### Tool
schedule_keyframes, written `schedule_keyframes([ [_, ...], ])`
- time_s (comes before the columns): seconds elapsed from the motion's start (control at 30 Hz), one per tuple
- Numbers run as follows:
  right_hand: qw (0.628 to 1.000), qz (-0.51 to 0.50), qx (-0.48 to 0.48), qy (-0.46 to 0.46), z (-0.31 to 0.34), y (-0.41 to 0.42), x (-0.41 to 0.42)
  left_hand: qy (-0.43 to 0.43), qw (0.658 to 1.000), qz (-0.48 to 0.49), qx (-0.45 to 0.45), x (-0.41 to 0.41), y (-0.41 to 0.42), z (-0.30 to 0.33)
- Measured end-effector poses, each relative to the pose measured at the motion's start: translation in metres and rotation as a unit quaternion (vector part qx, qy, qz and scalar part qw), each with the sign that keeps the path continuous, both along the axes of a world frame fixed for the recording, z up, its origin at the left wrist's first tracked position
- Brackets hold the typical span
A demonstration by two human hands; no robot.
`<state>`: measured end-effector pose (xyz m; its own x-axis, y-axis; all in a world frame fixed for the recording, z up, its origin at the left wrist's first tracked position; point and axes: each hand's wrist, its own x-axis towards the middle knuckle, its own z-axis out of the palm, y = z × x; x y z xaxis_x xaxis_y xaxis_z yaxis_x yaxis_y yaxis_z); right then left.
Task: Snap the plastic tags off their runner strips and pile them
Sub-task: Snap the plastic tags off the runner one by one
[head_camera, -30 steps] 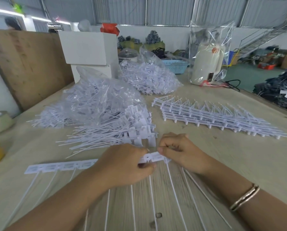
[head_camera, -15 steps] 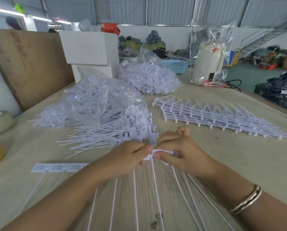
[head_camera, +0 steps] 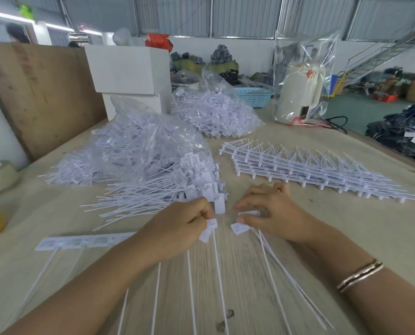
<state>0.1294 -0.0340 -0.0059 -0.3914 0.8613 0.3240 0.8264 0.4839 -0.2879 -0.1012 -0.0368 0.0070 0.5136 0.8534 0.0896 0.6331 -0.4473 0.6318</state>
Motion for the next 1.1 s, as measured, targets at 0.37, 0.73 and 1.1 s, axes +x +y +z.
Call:
schedule_keyframes([
  [0.37,0.991,0.079,-0.037,0.102,0.001,-0.017,-0.039,0.020,0.997,-0.066,0.041,0.011,-0.015,0.000],
  [0.73,0.974,0.059,-0.148,0.159,0.011,-0.020,-0.025,0.052,0.996,-0.056,0.038,-0.005,-0.002,0.002],
  [1.1,0.987,0.097,-0.075,0.105,0.013,-0.023,-0.029,-0.061,0.992,-0.066,-0.092,0.001,0.006,-0.004],
])
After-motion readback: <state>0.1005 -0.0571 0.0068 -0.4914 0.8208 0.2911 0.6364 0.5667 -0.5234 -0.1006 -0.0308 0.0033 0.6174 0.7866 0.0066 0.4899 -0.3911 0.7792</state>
